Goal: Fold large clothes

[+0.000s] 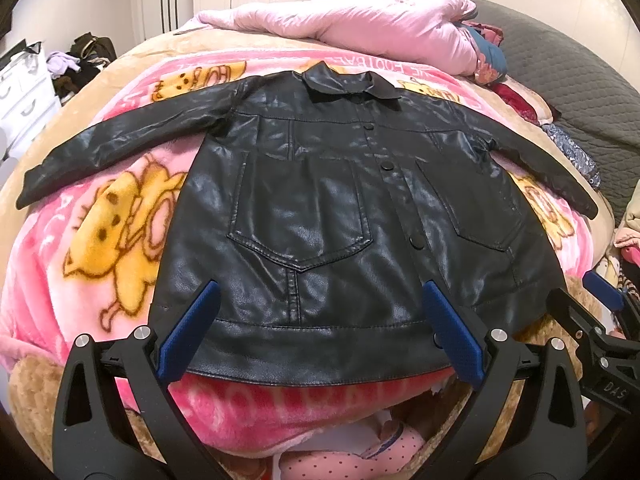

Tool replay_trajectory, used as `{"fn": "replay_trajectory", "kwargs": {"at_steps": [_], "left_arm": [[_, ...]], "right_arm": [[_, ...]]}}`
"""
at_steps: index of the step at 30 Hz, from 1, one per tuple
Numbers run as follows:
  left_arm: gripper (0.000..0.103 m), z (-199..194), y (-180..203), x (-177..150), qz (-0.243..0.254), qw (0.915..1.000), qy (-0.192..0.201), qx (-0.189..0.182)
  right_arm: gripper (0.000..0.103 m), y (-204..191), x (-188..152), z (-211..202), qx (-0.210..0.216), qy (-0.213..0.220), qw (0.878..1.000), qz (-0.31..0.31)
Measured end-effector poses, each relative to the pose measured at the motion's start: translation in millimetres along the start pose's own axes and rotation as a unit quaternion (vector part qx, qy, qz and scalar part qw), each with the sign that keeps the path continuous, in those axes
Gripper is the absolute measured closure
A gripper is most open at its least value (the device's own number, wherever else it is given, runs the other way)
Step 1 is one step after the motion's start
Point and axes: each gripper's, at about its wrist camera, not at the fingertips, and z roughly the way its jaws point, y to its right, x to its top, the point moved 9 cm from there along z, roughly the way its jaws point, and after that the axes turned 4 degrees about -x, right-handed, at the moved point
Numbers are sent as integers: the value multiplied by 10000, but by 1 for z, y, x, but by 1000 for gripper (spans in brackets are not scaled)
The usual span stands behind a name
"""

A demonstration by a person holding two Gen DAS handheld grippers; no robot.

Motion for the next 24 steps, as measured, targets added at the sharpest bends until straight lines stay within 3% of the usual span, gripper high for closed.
{"fn": "replay_trajectory", "kwargs": {"at_steps": [8,9,19,21,24], "left_arm": [[9,4,-3,14,-37,10000,-2,-5],[9,2,-1,4,3,10000,10,-15],[9,3,7,16,14,10000,-27,-5],[9,10,2,1,14,10000,-29,-22],[9,15,2,6,8,10000,-32,-22]], "right_arm": [[4,3,2,1,7,4,10000,8],[4,2,2,1,9,-3,10000,9],[4,2,-1,11,87,-111,9999,84],[4,1,-1,13,116,-142,9998,85],[4,1,1,19,172,-217,9996,85]]}}
